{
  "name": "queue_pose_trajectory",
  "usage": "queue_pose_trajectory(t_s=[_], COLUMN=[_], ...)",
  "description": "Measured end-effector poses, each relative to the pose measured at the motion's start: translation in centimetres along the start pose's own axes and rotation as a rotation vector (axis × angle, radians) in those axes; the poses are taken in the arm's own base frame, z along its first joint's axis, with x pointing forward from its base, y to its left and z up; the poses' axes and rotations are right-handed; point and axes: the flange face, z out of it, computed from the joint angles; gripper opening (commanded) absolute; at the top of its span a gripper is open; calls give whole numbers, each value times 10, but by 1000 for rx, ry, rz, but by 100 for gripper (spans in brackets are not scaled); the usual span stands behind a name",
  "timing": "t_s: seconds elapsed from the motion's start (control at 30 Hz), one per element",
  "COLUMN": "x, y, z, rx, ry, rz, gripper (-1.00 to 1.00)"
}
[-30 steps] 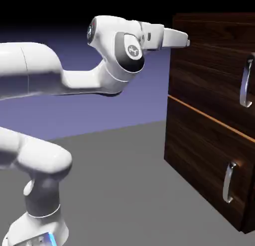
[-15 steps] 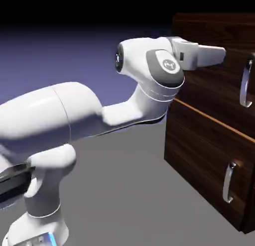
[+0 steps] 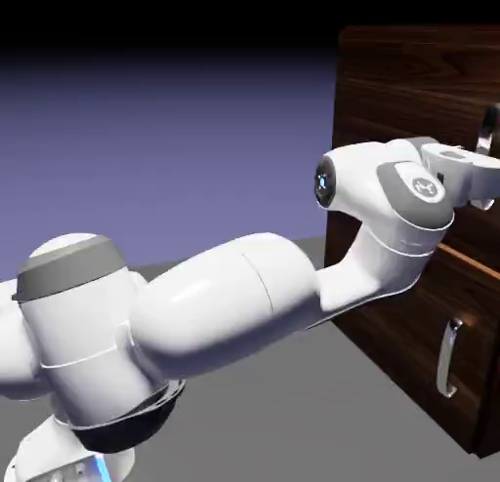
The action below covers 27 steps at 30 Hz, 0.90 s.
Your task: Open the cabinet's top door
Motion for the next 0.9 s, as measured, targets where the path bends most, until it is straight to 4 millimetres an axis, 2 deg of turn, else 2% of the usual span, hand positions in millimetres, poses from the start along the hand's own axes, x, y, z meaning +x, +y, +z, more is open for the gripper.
queue_pose_trajectory(t_s=[0.43, 0.7, 0.9], x=[-35, -74, -104], y=[-35, -74, -104], z=[-113, -187, -230], rx=[-173, -302, -387], ry=[172, 301, 387], rz=[1, 0, 0], gripper=[-100, -100, -100])
